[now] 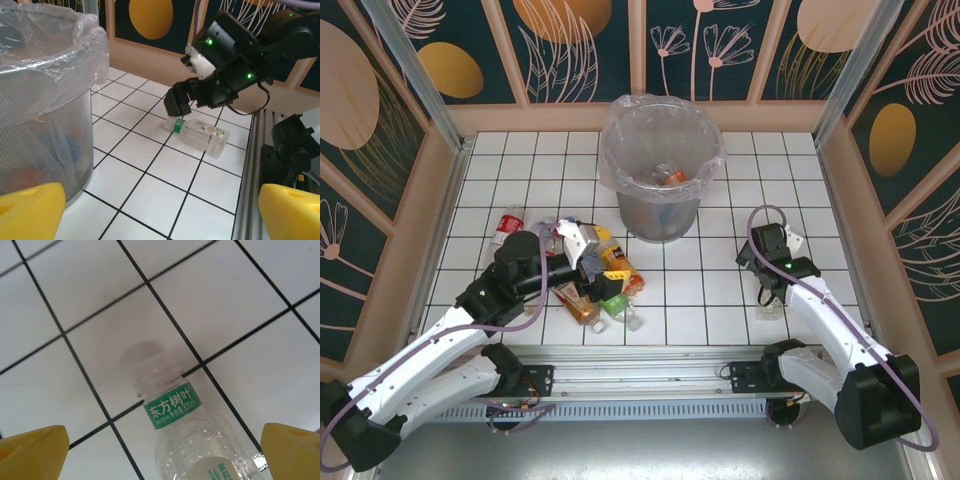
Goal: Put the plastic bottles in the bin
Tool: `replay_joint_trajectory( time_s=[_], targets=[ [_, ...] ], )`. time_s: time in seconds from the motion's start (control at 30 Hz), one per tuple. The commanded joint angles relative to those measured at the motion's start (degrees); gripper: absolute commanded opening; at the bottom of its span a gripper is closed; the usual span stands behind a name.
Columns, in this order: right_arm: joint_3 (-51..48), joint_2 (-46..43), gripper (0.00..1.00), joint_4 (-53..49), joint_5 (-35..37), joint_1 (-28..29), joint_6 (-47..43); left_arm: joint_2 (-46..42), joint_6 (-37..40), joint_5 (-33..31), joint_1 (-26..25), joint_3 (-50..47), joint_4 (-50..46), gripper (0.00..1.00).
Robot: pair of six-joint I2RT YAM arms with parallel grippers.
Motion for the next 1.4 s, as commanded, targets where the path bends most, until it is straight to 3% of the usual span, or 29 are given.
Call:
replay_joint_trajectory(
  time_s=[0.0,0.53,0.9,1.2,1.37],
  targets=[
    [-0.63,0.92,0.99,2.56,-0.55,-0.24,1.71,-0.07,0.66,1.53,-0.18,1.86,-0.02,0.98],
    [-6.67,3.91,0.96,6.75,-7.25,1.27,7.25,0.06,0.91,2.47,-0.20,2.13,-0.44,0.99],
    [-6.12,7.63,0.90,7.29,-8.55,12.04,12.22,0.32,0.96,2.48,-0.17,2.17,-0.74,0.98],
    [-4.45,8.92,0.93,2.82,-7.40,18.02,14.35,-0.21,1.03,2.42,-0.17,2.09,-0.90,0.99],
    [-4.14,9.64,0.82,0.21,-5.16,19.36,16.24,-0.05,1.09,2.77,-0.12,2.25,-0.98,0.99]
  ],
)
